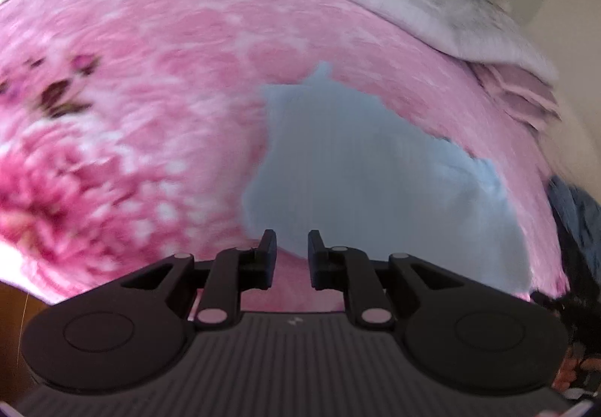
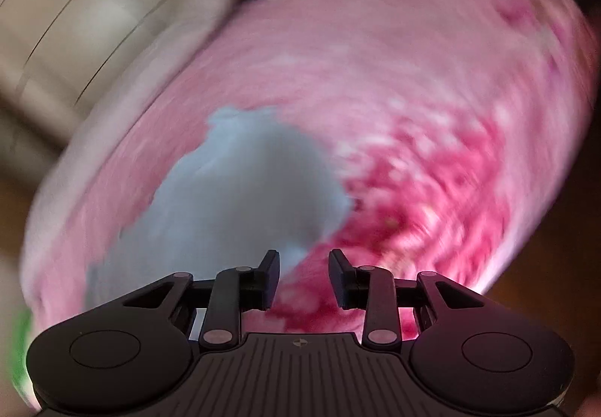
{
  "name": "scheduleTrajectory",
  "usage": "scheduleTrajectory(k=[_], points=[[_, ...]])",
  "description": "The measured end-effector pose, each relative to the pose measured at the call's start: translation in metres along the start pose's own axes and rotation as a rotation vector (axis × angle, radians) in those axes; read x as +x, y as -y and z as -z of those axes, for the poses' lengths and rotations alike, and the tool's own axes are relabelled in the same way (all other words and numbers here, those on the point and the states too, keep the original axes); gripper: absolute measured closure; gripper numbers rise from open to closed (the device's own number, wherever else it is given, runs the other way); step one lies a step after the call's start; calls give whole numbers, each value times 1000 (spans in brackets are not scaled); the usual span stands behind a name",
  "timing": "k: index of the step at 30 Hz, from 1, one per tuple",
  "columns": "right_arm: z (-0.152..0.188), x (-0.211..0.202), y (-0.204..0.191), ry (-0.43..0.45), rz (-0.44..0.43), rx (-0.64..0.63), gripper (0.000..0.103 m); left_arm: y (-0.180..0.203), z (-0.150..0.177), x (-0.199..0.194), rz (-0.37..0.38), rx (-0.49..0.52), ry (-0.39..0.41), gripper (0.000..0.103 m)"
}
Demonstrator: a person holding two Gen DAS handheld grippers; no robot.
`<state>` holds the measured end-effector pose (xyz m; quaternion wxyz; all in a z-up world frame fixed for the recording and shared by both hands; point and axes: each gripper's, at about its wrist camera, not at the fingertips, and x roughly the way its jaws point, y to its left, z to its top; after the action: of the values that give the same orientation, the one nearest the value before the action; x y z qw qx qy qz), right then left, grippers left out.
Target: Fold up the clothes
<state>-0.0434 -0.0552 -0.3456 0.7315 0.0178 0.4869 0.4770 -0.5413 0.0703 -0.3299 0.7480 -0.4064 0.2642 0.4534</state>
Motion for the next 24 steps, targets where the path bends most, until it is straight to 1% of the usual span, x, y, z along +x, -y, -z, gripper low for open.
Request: scheduleTrajectory(k=[2, 5, 6, 7, 8, 10, 12, 13, 14, 16, 18, 20, 22, 24], points=[[7, -4, -25, 19, -24, -180, 69, 27, 1, 16, 38, 72, -12, 91], [21, 7, -62, 32, -76, -405, 69, 69, 3, 40, 92, 179, -31, 91], [27, 14, -72, 31, -96, -473, 69, 83, 5, 51, 97, 217, -37, 91], [32, 23, -82, 15, -84, -532, 69, 98, 9, 63, 103, 260, -45, 91], [38, 29, -86, -1, -75, -566, 69, 108, 13, 72, 112, 295, -47, 91], [47, 46, -88, -38, -49, -594, 69, 127, 22, 90, 102, 366, -67, 90], [54, 57, -87, -67, -23, -622, 70, 136, 36, 106, 59, 435, -86, 87], [57, 61, -86, -74, -17, -642, 70, 138, 42, 113, 38, 456, -87, 87], [60, 62, -86, -75, -12, -654, 70, 138, 44, 111, 37, 449, -72, 87], [60, 57, -90, -90, -3, -652, 69, 137, 40, 105, 43, 423, -82, 87], [51, 47, -80, -91, -27, -552, 69, 135, 34, 99, 49, 396, -91, 87], [42, 37, -70, -92, -52, -451, 69, 127, 23, 88, 60, 361, -74, 88], [31, 21, -43, -64, -76, -244, 67, 120, 17, 79, 75, 343, -66, 87], [26, 17, -12, -45, -84, -52, 63, 113, 12, 70, 90, 325, -58, 87]])
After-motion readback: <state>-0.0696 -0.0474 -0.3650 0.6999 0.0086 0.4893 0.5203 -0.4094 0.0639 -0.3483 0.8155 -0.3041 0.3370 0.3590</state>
